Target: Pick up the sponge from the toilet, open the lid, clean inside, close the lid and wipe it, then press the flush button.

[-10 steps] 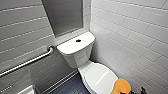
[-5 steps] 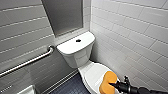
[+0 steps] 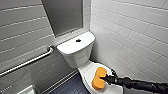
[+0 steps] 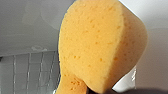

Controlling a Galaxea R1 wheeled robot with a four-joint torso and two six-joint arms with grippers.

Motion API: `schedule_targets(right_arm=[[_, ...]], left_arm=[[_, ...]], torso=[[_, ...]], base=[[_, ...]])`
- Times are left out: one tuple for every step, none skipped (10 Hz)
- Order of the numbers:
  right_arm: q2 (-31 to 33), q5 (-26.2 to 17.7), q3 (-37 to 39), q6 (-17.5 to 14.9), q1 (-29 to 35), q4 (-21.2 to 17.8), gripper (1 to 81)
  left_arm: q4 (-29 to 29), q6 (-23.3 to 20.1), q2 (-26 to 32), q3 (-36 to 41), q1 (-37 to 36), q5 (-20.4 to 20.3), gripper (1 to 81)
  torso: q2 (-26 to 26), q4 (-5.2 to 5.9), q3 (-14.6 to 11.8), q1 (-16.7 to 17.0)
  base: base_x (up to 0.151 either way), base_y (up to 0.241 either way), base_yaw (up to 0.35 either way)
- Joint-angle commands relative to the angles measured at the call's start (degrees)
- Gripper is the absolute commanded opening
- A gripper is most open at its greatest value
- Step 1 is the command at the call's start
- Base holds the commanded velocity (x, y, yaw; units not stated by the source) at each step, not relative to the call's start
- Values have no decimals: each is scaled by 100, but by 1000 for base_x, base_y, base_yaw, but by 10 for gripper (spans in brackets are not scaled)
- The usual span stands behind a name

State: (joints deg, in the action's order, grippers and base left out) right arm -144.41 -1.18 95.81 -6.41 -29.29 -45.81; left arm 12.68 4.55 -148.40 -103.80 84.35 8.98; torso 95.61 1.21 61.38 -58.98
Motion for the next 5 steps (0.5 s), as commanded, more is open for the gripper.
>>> schedule_targets(right_arm=[[-941, -1261, 1270, 26, 1289, -200, 10], [-1267, -1480, 1806, 26, 1368, -191, 10], [-1592, -1596, 2299, 26, 1404, -147, 10], [-1865, -1718, 2651, 26, 1430, -147, 10], [-2068, -1763, 2881, 26, 1447, -139, 10]], left_arm=[[-55, -6, 117, 141, 69, 455, 811], [-55, 2, 117, 132, 69, 455, 811], [-55, 3, 116, 123, 69, 455, 811], [-55, 11, 108, 106, 69, 455, 811], [-55, 11, 99, 97, 69, 455, 811]], torso=[[0, 0, -2, 0], [0, 0, 0, 0], [0, 0, 0, 0], [0, 0, 0, 0], [0, 0, 0, 0]], base=[[0, 0, 0], [0, 0, 0], [0, 0, 0], [0, 0, 0], [0, 0, 0]])
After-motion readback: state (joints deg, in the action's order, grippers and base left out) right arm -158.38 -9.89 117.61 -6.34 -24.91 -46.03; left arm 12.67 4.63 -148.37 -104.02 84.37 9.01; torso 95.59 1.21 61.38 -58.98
